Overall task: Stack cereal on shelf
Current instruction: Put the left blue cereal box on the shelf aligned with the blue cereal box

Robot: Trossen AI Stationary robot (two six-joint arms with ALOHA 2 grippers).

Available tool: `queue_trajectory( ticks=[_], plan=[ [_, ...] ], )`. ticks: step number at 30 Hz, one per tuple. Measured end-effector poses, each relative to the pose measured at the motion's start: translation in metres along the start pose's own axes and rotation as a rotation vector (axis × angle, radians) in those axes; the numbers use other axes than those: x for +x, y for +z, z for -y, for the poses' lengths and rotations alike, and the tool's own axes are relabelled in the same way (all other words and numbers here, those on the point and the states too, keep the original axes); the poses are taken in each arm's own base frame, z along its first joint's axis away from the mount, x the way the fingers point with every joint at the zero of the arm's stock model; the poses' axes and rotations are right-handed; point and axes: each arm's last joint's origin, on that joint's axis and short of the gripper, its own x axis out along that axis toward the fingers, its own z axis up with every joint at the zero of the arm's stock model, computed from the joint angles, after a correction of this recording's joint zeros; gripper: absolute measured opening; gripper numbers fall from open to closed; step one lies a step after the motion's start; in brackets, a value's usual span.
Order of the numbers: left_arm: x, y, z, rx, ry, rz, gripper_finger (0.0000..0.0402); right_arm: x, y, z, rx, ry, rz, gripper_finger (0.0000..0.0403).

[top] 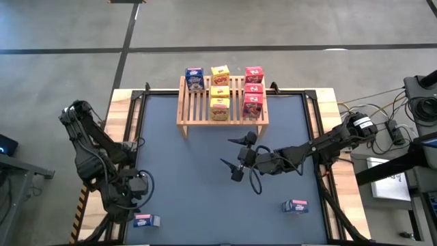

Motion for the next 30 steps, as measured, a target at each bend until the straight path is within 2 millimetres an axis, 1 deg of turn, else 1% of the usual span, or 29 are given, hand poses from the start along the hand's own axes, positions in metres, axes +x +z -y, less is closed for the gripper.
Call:
queue_trajectory(
  ticks=[4, 8, 15, 20, 30],
  plan=[
    [0.005, 0.002, 0.005, 0.002, -0.017, 0.004, 0.0217, 0.000, 0.000, 0.000, -0.001, 0.000, -0.001, 0.0368],
    [0.019, 0.005, 0.015, 0.002, -0.015, 0.001, 0.0217, 0.000, 0.000, 0.000, -0.007, 0.000, -0.001, 0.0368],
    [0.045, 0.004, 0.025, 0.002, 0.007, -0.134, 0.0217, 0.000, 0.000, 0.000, -0.007, 0.000, 0.000, 0.0368],
    [0.056, 0.007, 0.032, 0.038, -0.016, -0.132, 0.0217, 0.000, 0.000, 0.000, 0.000, 0.000, 0.000, 0.0368],
    [0.073, 0.005, 0.038, 0.023, 0.023, -0.152, 0.0217, 0.000, 0.000, 0.000, 0.001, 0.001, 0.000, 0.0368]
  ],
)
